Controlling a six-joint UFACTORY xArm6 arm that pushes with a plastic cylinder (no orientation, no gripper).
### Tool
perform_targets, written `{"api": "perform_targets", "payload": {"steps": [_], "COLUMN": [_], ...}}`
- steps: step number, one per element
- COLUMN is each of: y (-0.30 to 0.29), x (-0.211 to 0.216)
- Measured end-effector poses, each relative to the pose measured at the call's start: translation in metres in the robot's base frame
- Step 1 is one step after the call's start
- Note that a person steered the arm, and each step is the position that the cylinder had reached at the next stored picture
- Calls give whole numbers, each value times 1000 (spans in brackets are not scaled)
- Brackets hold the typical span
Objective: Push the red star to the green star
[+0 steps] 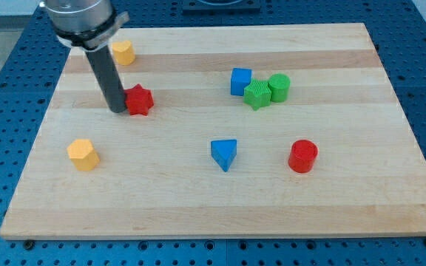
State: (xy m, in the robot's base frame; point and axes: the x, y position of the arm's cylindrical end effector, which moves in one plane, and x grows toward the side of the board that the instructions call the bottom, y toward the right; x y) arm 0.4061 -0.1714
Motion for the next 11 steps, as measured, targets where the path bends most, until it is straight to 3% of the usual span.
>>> {"api": "perform_targets", "payload": {"steps": [2, 5, 6, 7, 8, 11], "y": [-29, 89, 78, 28, 20, 140], "x": [-10, -22, -22, -19, 3, 12]}}
